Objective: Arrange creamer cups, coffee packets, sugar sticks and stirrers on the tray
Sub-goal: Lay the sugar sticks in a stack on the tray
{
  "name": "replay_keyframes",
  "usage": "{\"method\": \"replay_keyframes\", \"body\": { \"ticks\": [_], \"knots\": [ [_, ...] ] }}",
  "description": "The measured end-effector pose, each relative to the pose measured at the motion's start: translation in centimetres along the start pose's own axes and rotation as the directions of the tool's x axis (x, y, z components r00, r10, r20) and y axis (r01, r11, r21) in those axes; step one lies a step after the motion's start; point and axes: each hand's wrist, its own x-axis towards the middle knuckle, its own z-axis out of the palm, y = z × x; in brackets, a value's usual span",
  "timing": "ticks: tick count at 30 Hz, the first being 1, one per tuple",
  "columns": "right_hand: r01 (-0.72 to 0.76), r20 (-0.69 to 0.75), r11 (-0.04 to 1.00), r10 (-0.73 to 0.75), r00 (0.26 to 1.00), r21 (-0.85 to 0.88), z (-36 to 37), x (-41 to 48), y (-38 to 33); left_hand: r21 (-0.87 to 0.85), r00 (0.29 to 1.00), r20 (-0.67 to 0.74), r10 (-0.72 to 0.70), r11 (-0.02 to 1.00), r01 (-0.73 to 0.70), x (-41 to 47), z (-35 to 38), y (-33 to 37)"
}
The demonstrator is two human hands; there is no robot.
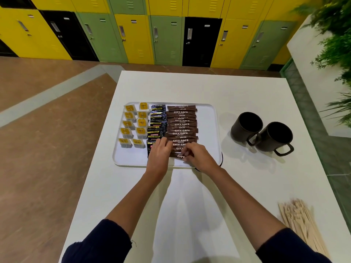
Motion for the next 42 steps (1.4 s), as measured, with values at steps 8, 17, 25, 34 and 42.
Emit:
{"method": "replay_keyframes", "body": {
  "ticks": [8, 17, 25, 34, 42],
  "knots": [
    [0.005, -0.126, 0.999, -0.011, 0.992, -0.043, 0.1, 0.3, 1.0, -0.022, 0.992, 0.121, 0.021, 1.000, -0.019, -0.6, 0.8, -0.4],
    [-0.077, -0.240, 0.997, 0.070, 0.968, -0.017, 0.6, -0.8, 3.1, -0.044, 0.996, 0.079, 0.047, 0.998, -0.043, -0.4, 1.0, 0.0],
    [-0.058, -0.269, 0.996, 0.037, 0.962, -0.067, 0.5, 0.1, 2.7, -0.079, 0.982, 0.170, 0.077, 0.995, -0.064, -0.2, 1.1, 0.5],
    [-0.023, -0.168, 0.947, -0.033, 0.985, -0.322, 0.3, 1.6, 2.7, 0.008, 0.950, 0.311, 0.034, 0.999, -0.039, 0.5, 1.8, 0.9],
    [0.020, -0.253, 0.960, -0.094, 0.963, -0.280, 0.9, 1.2, 3.4, 0.033, 0.955, 0.298, -0.012, 0.999, 0.002, 0.0, 1.9, 1.3]
  ]
}}
